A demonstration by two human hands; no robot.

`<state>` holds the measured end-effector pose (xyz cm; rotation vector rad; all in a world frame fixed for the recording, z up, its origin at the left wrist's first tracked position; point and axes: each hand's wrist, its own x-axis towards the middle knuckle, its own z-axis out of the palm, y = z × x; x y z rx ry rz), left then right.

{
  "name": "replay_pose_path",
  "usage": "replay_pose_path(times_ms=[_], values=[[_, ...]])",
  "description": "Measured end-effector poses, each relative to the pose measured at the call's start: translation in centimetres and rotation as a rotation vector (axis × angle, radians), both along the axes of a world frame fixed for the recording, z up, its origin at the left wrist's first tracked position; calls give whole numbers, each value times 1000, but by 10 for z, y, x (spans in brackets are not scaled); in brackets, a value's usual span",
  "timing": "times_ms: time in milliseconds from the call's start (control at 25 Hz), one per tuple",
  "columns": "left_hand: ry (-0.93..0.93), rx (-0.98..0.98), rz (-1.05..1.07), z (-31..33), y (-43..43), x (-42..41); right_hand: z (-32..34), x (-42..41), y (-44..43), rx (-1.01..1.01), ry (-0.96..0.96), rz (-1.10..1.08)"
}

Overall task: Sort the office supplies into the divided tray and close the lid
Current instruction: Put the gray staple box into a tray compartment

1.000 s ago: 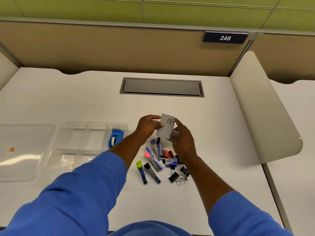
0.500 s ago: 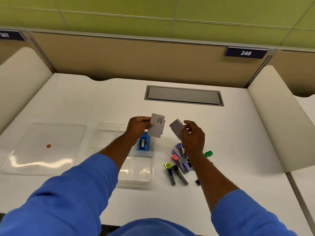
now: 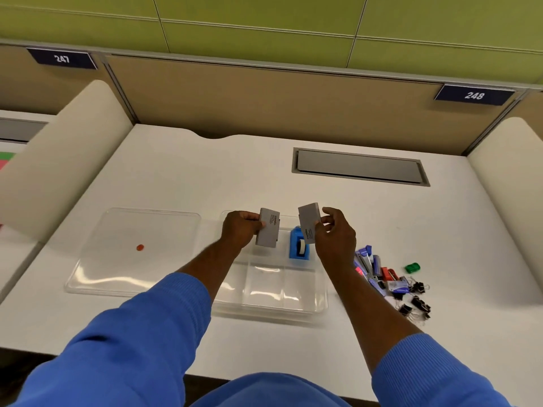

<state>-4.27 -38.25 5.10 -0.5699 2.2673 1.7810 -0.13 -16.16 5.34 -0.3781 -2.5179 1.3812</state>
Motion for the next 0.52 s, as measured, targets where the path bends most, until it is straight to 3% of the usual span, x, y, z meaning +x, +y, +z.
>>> replay_pose_path(times_ms=[280, 520], values=[[-116, -348, -153, -21, 5, -8, -3, 0, -12, 110, -20, 30], [-78, -534, -167, -26, 16, -7, -10, -7, -10, 127, -69, 53]])
